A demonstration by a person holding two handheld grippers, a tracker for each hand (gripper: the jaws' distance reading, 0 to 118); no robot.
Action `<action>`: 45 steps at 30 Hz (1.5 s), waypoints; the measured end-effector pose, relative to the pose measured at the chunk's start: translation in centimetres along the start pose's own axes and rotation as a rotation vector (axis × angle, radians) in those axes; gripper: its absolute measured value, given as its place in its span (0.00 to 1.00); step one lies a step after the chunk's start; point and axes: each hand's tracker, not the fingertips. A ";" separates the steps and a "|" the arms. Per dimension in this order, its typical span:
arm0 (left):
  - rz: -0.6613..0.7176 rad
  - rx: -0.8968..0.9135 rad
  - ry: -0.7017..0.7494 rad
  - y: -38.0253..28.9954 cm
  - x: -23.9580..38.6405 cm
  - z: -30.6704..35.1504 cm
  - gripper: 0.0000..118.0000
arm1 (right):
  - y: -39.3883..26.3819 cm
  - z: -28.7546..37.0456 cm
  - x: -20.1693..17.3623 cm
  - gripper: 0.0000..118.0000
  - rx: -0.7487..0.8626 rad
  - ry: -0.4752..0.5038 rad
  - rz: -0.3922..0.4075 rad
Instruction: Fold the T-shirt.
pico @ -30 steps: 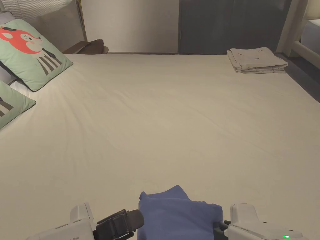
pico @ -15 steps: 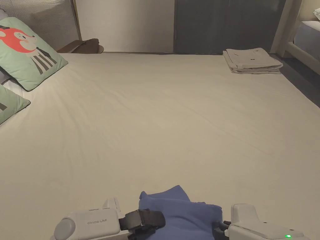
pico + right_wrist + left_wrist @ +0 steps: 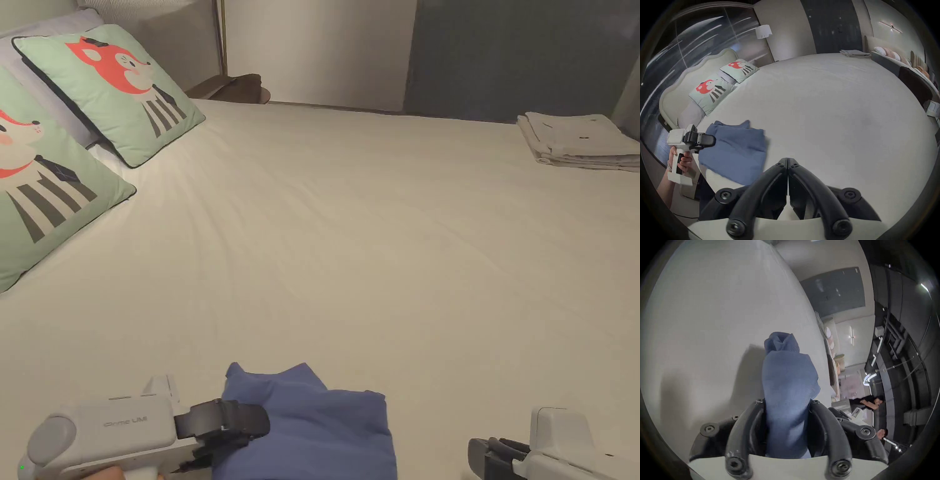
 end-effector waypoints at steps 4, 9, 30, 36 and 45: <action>0.040 0.119 0.080 3.4 -2.6 7.3 0.24 | 1.0 -1.3 -2.5 0.00 -0.009 0.009 0.048; 0.070 0.212 0.145 6.6 -5.5 14.0 0.25 | 2.0 -2.3 -5.2 0.00 0.002 0.025 0.049; -0.337 0.528 0.486 2.5 2.4 15.8 0.02 | 4.0 -0.9 -5.0 0.00 0.065 0.043 0.084; -0.438 0.417 0.404 -1.6 9.0 9.4 0.00 | 3.5 0.8 -3.6 0.00 0.131 0.042 0.062; -0.688 0.537 0.385 -8.4 20.5 -1.5 0.00 | 5.1 6.6 -1.6 0.00 0.407 -0.132 0.090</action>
